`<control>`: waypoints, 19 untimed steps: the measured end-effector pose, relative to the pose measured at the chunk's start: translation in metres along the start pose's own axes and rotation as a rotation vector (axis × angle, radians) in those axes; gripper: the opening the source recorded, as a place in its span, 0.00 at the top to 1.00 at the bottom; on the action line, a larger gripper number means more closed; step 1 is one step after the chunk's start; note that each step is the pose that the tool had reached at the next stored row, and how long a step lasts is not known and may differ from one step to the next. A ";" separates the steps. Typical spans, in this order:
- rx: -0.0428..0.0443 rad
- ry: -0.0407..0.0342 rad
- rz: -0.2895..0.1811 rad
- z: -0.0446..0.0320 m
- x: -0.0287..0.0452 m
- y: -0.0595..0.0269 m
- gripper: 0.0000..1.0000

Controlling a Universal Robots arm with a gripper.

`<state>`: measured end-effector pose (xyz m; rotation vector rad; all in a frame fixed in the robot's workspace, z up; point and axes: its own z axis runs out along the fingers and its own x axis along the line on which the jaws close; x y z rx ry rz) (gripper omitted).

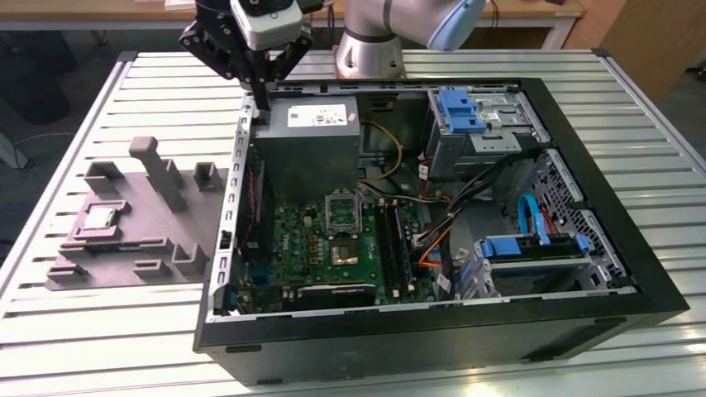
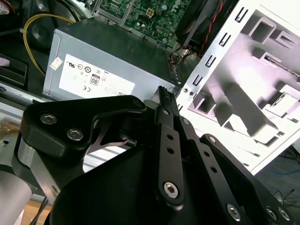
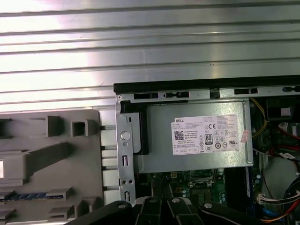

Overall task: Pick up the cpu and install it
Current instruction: 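Reach for the cpu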

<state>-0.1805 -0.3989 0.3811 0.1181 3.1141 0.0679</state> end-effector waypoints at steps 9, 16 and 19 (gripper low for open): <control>0.0000 0.0000 0.000 0.0000 0.0030 -0.0002 0.89; 0.0001 0.0001 0.000 -0.0001 0.0052 -0.0004 0.89; 0.0000 0.0000 0.000 0.0000 0.0061 -0.0005 0.89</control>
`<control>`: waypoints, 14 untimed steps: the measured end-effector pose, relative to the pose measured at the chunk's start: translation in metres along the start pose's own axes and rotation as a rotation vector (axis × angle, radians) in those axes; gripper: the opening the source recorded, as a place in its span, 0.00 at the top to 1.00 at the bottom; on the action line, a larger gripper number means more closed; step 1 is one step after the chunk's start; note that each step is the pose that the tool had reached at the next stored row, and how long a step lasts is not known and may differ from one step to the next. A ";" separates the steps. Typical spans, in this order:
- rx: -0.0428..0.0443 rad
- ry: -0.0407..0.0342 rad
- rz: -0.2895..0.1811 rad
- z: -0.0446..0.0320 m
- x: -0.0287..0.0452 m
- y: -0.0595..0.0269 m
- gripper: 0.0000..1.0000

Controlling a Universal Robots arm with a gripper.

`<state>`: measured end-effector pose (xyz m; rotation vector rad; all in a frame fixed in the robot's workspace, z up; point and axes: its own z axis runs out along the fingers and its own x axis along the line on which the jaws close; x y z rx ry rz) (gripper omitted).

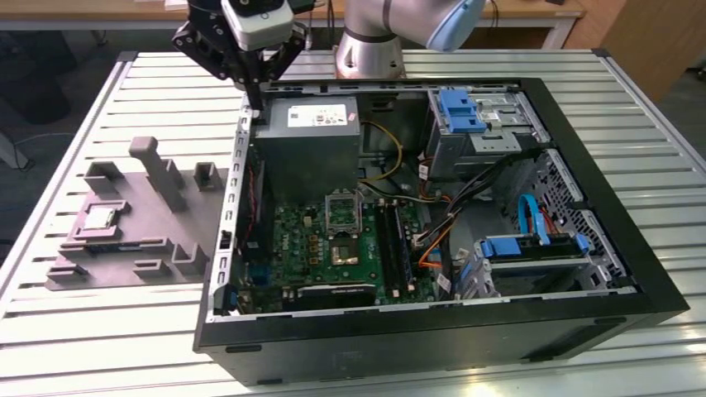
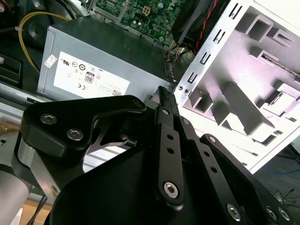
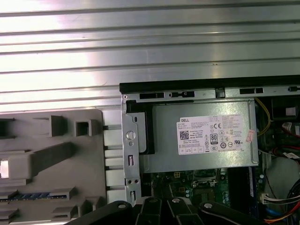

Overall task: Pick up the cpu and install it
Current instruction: 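Reach for the cpu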

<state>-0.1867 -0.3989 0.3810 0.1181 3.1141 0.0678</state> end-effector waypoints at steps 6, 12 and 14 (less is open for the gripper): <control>0.0000 0.0000 0.000 0.0000 0.0019 -0.0001 0.89; -0.0001 0.0000 0.000 0.0000 0.0039 -0.0003 0.89; 0.0001 0.0001 0.000 0.0000 0.0045 -0.0003 0.89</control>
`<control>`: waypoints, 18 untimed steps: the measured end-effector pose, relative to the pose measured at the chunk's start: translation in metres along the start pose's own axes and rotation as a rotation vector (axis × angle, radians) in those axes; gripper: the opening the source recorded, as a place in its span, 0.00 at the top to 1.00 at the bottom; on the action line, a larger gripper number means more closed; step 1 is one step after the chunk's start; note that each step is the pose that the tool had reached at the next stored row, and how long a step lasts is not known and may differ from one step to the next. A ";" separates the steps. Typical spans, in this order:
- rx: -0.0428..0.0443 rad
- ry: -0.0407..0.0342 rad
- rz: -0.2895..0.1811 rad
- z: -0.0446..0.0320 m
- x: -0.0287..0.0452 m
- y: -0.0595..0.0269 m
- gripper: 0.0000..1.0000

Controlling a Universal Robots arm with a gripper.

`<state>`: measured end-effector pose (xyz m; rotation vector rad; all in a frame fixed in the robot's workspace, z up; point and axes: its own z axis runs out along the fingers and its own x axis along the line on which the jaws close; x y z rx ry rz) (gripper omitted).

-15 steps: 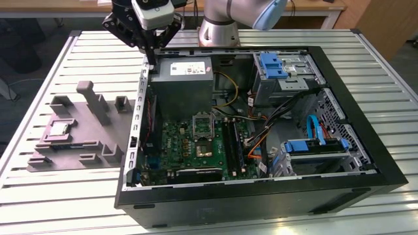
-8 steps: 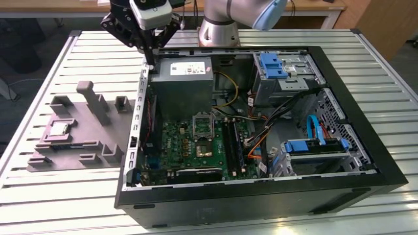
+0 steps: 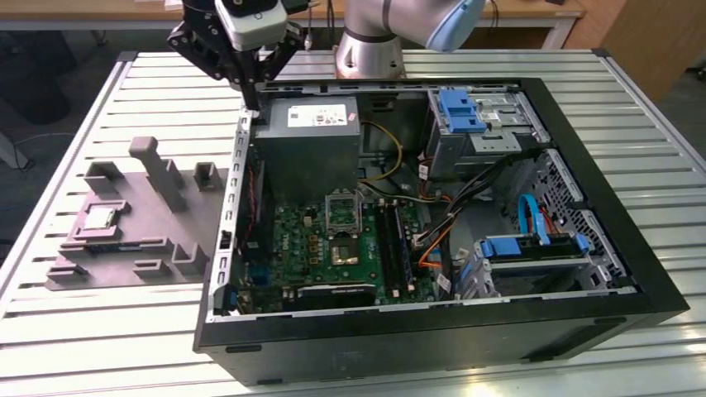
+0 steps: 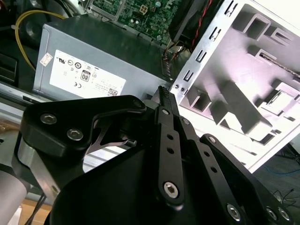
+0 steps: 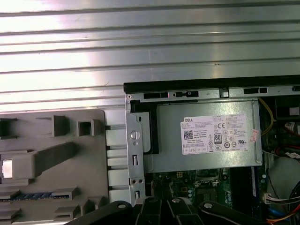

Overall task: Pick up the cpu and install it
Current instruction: 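Reach for the cpu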

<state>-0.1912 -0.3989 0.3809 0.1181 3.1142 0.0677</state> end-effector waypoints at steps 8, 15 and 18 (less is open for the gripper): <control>0.0000 0.0000 0.000 0.0000 0.0025 -0.0002 0.89; -0.0001 0.0000 0.000 0.0000 0.0036 -0.0003 0.89; 0.0000 0.0000 0.000 0.0000 0.0040 -0.0003 0.89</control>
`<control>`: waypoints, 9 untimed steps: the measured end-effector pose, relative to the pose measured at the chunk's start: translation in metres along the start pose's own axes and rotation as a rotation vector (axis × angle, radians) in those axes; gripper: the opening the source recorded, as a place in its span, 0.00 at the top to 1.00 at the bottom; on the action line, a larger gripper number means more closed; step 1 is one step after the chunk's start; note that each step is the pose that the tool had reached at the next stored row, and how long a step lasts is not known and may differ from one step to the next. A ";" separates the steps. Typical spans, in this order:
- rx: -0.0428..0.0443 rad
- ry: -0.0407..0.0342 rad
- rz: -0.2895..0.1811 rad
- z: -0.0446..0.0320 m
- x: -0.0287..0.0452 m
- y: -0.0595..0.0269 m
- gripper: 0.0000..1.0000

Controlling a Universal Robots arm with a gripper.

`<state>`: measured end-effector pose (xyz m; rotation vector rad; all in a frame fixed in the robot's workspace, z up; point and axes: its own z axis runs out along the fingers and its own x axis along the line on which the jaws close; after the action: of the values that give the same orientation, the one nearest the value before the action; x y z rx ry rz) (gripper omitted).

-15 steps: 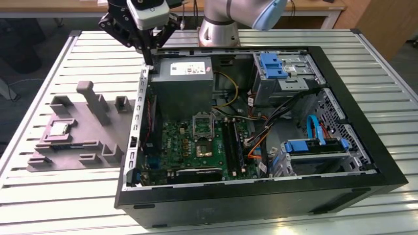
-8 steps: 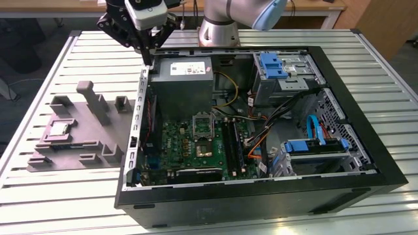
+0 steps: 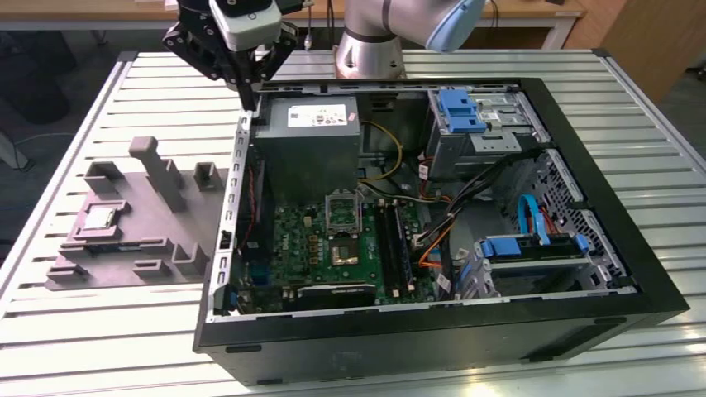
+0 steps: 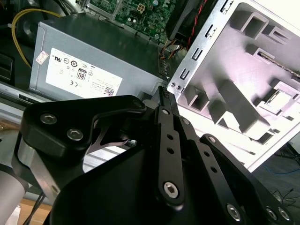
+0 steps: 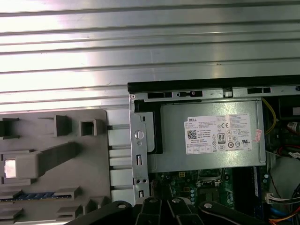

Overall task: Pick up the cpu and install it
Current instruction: 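Reach for the cpu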

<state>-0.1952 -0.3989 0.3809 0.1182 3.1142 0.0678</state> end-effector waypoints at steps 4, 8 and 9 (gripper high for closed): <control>-0.0001 -0.0001 0.000 0.0001 0.0007 -0.0001 0.89; 0.0000 0.0000 0.000 0.0002 0.0023 -0.0002 0.89; 0.0000 0.0000 0.000 0.0002 0.0027 -0.0002 0.89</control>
<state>-0.1979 -0.3989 0.3806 0.1181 3.1142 0.0678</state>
